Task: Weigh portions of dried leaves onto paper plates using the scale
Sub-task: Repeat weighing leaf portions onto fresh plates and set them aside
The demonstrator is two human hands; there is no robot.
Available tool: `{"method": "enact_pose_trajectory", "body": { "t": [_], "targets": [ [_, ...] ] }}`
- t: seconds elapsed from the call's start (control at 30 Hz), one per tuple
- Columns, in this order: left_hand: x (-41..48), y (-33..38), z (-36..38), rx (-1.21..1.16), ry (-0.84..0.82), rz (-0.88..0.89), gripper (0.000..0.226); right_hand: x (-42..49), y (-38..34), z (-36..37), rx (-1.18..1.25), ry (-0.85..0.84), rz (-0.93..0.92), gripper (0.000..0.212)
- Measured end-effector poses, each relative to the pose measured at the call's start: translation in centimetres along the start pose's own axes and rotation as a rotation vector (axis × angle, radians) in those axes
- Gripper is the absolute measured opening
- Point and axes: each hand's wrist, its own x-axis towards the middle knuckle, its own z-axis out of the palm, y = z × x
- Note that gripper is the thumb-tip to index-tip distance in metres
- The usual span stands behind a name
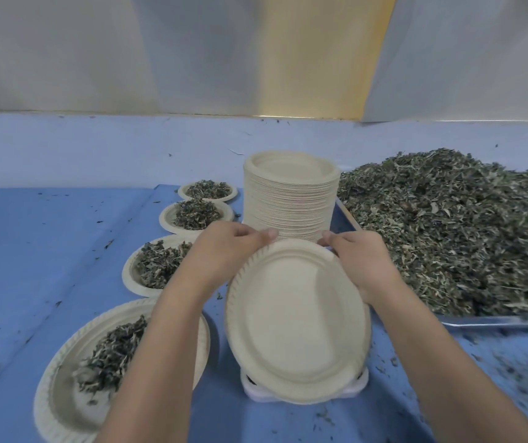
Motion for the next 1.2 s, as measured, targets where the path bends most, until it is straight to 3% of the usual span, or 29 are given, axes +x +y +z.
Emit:
{"method": "enact_pose_trajectory", "body": {
  "t": [0.2, 0.37, 0.53, 0.7, 0.9, 1.2],
  "targets": [
    [0.2, -0.8, 0.1, -0.155, 0.082, -0.015, 0.016, 0.5, 0.0, -0.4, -0.023, -0.085, 0.130, 0.029],
    [0.9, -2.1, 1.1, -0.350, 0.322, -0.183, 0.017, 0.0, -0.3, -1.4, 0.086, -0.257, 0.341, 0.026],
    [1.5, -3.5, 1.8, -0.277, 0.474, -0.224, 0.030, 0.4, 0.3, -1.8, 0.107, -0.207, 0.343, 0.021],
    [1.7, -3.7, 1.9, -0.137, 0.462, -0.182, 0.027, 0.6, 0.9, -1.5, 0.121, -0.177, 0.285, 0.021],
    [1.6, -4.1, 1.8, -0.122, 0.374, -0.211, 0.015, 0.9, 1.5, -1.5, 0.073, -0.155, 0.244, 0.027],
    [1.7, -4.2, 1.9, -0.097, 0.348, -0.207, 0.018, 1.1, 1.9, -1.4, 0.029, -0.132, 0.161, 0.023]
  ]
}}
